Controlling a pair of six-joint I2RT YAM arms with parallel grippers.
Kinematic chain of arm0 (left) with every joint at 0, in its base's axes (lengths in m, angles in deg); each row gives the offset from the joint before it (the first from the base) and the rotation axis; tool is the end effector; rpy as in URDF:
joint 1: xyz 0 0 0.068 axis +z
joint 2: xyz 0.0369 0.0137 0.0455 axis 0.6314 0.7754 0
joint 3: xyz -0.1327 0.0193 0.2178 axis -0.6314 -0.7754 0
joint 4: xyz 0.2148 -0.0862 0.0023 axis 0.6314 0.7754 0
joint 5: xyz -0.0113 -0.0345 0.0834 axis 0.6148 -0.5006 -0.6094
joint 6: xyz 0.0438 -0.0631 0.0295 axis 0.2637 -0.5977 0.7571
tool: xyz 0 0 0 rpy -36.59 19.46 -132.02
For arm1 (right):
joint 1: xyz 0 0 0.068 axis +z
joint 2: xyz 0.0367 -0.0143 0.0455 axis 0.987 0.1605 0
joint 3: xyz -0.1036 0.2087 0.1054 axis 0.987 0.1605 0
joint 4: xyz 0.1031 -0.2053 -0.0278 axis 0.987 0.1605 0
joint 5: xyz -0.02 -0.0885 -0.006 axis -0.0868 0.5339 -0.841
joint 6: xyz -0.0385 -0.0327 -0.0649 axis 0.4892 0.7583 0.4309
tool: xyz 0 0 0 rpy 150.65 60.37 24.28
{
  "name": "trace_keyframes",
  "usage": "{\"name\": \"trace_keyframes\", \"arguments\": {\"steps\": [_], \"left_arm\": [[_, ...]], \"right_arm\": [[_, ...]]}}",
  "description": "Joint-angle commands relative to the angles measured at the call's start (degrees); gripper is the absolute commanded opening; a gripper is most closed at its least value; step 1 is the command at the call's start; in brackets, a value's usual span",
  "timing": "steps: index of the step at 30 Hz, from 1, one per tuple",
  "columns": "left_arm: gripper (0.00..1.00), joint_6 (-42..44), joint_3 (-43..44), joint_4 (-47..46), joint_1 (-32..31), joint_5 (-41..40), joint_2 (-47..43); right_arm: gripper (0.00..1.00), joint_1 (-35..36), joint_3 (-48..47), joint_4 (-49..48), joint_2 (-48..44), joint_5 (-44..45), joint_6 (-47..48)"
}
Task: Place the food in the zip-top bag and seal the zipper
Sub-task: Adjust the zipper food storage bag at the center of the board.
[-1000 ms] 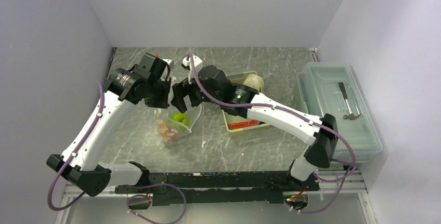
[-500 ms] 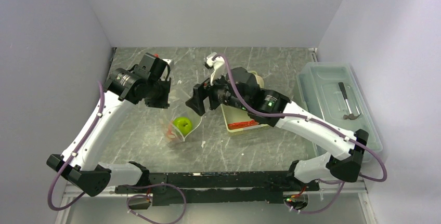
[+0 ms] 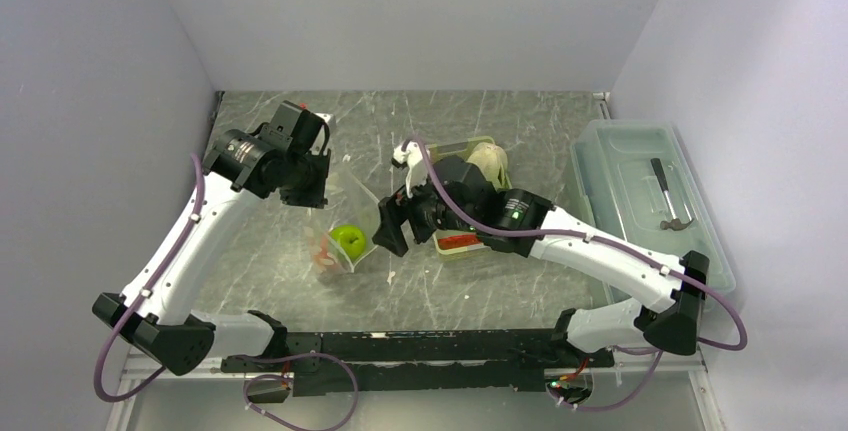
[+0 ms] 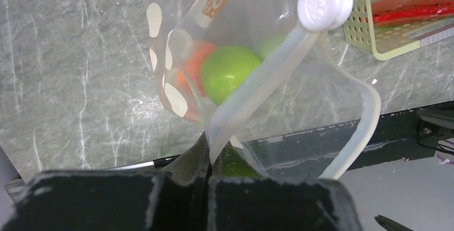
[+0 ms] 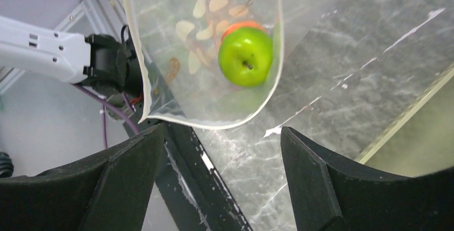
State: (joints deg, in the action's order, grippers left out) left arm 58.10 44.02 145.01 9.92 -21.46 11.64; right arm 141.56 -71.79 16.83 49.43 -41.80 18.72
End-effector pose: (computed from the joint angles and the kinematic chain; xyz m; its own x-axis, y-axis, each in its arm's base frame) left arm 0.1848 -0.0975 0.3441 -0.8734 0.0540 -0.4840 0.1331 0.9825 -0.1306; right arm 0.1402 0.2628 0.3423 -0.4933 -0.2478 -0.8338 -0.7908 0.5270 0.3112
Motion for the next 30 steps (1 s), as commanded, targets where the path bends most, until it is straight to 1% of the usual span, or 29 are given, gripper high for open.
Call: {"name": "trace_keyframes", "arguments": {"steps": [1,8,11,15,17,22,26,30], "left_arm": [[0.0,-1.5,1.4,-1.5,-0.1,0.4,-0.4],[0.0,-1.4,1.8,-1.3,-0.1,0.9,-0.2],[0.0,-1.2,1.7,-1.3,-0.1,1.3,-0.5],[0.0,-1.2,1.5,-1.0,-0.1,1.5,-0.9],[0.0,-1.1,1.5,-0.7,-0.1,1.3,-1.2],[0.0,-0.9,1.3,-0.4,-0.1,1.4,-1.7],[0.0,-0.8,1.5,-0.3,-0.1,1.7,-1.8],[0.0,-0.8,2.0,-0.1,-0.1,1.9,-2.3]], "right_arm": [[0.83,1.2,2.0,-1.2,-1.9,-0.7,-4.3],[0.82,1.3,0.4,-2.5,1.8,7.4,-11.2],[0.81,1.3,-2.4,-0.6,4.8,12.4,-12.1],[0.76,1.3,-7.6,1.6,9.6,14.4,-11.5],[0.71,1.3,-9.0,1.8,11.0,15.4,-11.2],[0.51,1.3,-12.4,4.4,14.0,18.7,-10.5],[0.45,1.3,-14.5,6.7,16.1,20.5,-9.4],[0.35,1.3,-15.0,7.6,16.9,21.9,-8.7]]}}
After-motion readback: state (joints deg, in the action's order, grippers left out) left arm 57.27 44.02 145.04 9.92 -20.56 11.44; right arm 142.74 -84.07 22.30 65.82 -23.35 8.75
